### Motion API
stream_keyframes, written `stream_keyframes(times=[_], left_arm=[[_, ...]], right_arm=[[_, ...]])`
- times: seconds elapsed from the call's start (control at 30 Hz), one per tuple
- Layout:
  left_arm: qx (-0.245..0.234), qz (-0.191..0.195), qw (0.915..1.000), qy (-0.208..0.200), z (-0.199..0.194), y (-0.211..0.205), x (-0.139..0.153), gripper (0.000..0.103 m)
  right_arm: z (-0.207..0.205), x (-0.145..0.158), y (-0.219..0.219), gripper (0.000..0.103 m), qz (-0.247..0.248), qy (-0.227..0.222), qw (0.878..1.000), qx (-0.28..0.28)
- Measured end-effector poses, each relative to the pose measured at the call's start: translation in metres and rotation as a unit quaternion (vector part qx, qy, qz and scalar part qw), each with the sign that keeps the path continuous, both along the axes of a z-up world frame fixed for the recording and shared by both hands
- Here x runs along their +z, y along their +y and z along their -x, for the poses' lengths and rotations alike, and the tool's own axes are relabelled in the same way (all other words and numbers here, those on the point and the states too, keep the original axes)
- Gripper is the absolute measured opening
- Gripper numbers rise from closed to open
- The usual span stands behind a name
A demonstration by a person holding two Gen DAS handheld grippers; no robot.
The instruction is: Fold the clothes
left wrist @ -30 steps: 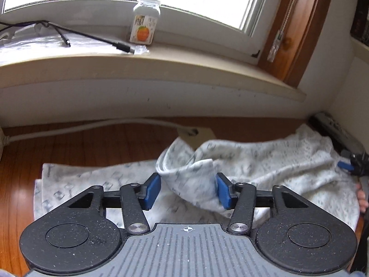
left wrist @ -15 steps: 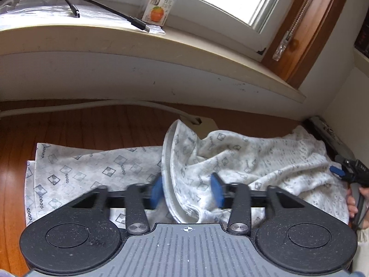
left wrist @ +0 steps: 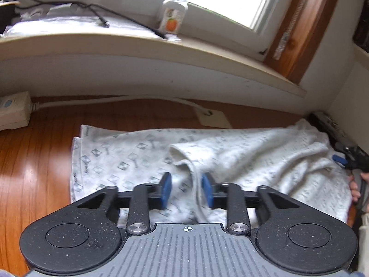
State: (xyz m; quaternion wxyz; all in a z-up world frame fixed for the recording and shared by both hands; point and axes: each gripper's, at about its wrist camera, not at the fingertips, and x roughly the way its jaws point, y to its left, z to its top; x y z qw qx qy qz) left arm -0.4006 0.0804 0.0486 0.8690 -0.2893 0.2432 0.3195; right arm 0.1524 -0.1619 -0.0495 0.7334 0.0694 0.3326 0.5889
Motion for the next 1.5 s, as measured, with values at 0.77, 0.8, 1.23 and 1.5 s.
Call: stream_keyframes(times=[0.77, 0.8, 1.23, 1.5], left_arm=[[-0.02, 0.0, 0.9996, 0.017, -0.026, 0.018, -0.008, 0.052], [-0.021, -0.002, 0.9996, 0.019, -0.027, 0.018, -0.008, 0.052], [-0.025, -0.018, 0.9989, 0.035, -0.034, 0.02, -0.009, 0.046], [-0.02, -0.032, 0.9986, 0.037, -0.035, 0.02, -0.009, 0.035]], right_arm=[[0.096, 0.043, 0.011, 0.052, 0.0, -0.16, 0.973, 0.164], [0.111, 0.045, 0.019, 0.049, 0.007, -0.172, 0.967, 0.19], [0.253, 0.039, 0.078, 0.051, 0.043, -0.308, 0.871, 0.38], [0.279, 0.043, 0.085, 0.019, 0.047, -0.371, 0.841, 0.391]])
